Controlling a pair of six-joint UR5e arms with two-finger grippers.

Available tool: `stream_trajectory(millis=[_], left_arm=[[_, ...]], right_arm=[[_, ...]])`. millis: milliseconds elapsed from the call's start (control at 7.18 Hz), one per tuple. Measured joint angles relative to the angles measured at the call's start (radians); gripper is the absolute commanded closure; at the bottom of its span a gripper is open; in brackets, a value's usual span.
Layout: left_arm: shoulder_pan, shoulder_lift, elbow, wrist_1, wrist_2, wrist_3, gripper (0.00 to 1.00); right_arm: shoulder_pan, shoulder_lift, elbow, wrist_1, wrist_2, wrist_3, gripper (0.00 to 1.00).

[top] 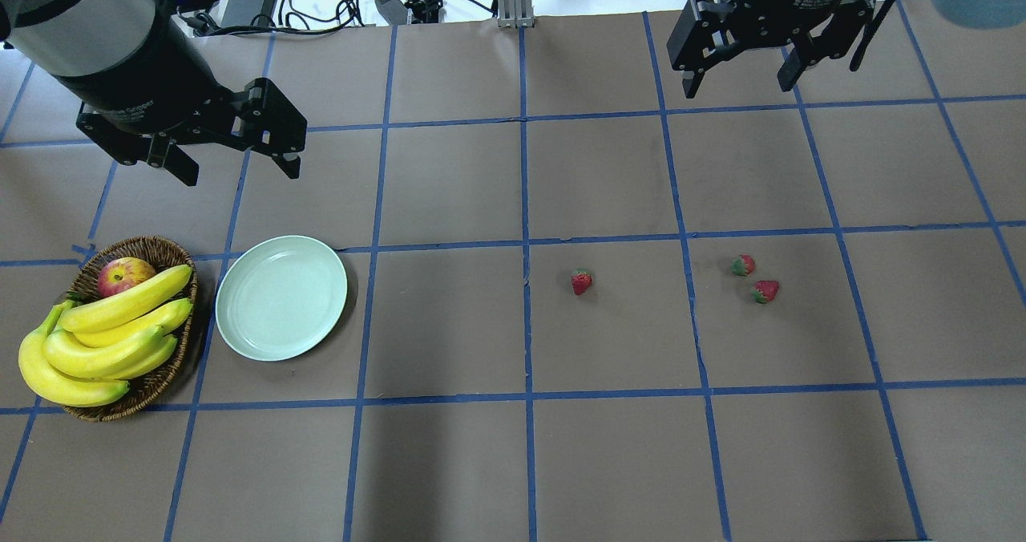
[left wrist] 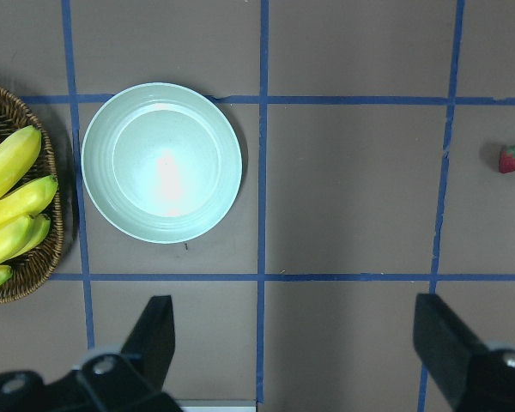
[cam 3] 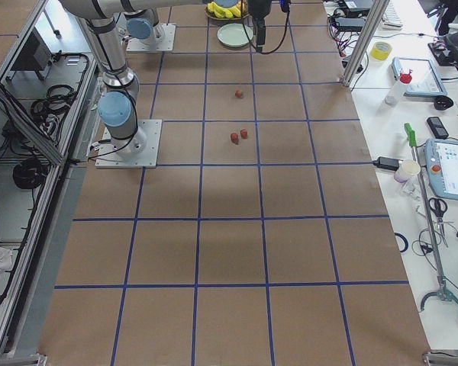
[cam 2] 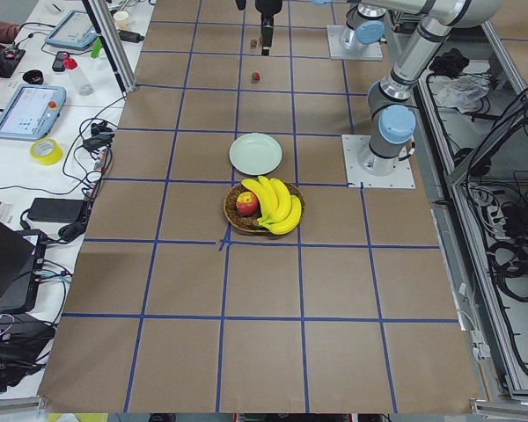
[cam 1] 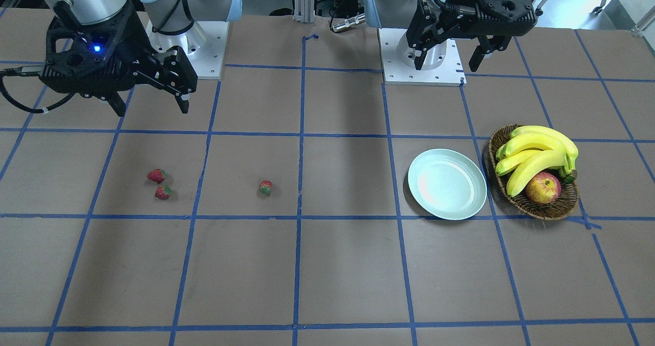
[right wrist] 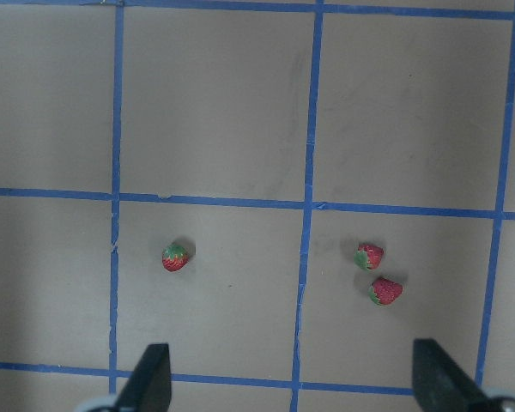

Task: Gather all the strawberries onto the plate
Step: 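Move the right gripper over the lone strawberry nearest the plate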

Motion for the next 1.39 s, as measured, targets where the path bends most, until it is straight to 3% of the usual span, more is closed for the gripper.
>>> stream_trajectory(millis=[1392], left_arm=[[0.001,-0.003,-0.010,0.015,-0.053,0.042,0.00]], right_arm=[[0.004,0.005,0.002,0.003,0.000,0.002,0.00]])
